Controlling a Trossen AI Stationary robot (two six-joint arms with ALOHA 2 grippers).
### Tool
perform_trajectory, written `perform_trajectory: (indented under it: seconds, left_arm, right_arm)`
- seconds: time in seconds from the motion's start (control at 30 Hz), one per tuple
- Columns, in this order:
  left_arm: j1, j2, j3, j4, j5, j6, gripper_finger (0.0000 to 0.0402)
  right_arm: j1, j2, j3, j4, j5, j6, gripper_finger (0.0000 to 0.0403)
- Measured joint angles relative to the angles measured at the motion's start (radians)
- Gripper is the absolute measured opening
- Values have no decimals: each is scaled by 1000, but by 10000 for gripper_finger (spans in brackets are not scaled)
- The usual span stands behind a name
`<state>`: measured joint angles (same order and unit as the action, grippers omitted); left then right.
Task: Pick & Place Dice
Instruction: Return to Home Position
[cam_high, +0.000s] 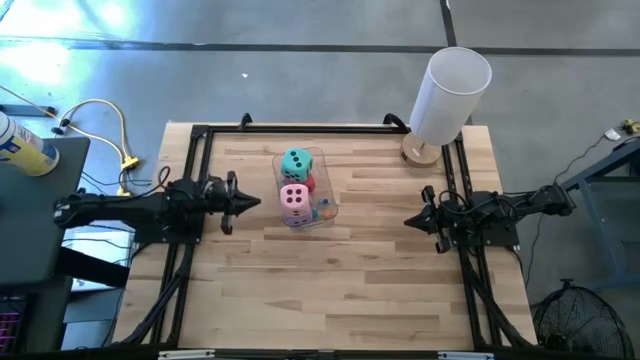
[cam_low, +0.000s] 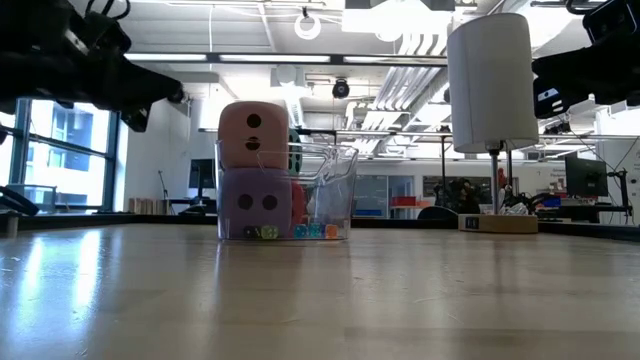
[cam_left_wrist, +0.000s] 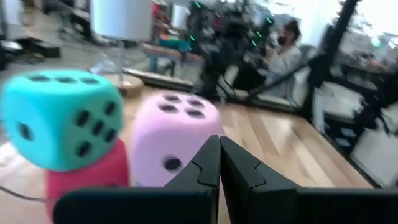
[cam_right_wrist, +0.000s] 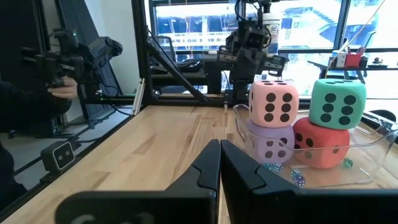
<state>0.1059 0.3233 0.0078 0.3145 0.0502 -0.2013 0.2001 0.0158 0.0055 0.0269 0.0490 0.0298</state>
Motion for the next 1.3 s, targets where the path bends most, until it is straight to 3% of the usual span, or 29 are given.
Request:
perform_trajectory:
  seconds: [0.17, 0.37, 0.73, 1.3]
  left_arm:
    - [-62, 0, 0, -71, -26, -2, 0]
    - [-80, 0, 0, -168, -98, -14, 0]
    - [-103, 0, 0, -258, -130, 12, 0]
    - [-103, -103, 44, -405, -102, 56, 0]
  right_arm:
    - [0, 0, 0, 0, 0, 0, 2]
    - [0, 0, 0, 0, 0, 0, 2]
    - [0, 0, 0, 0, 0, 0, 2]
    - [0, 0, 0, 2, 0, 0, 2]
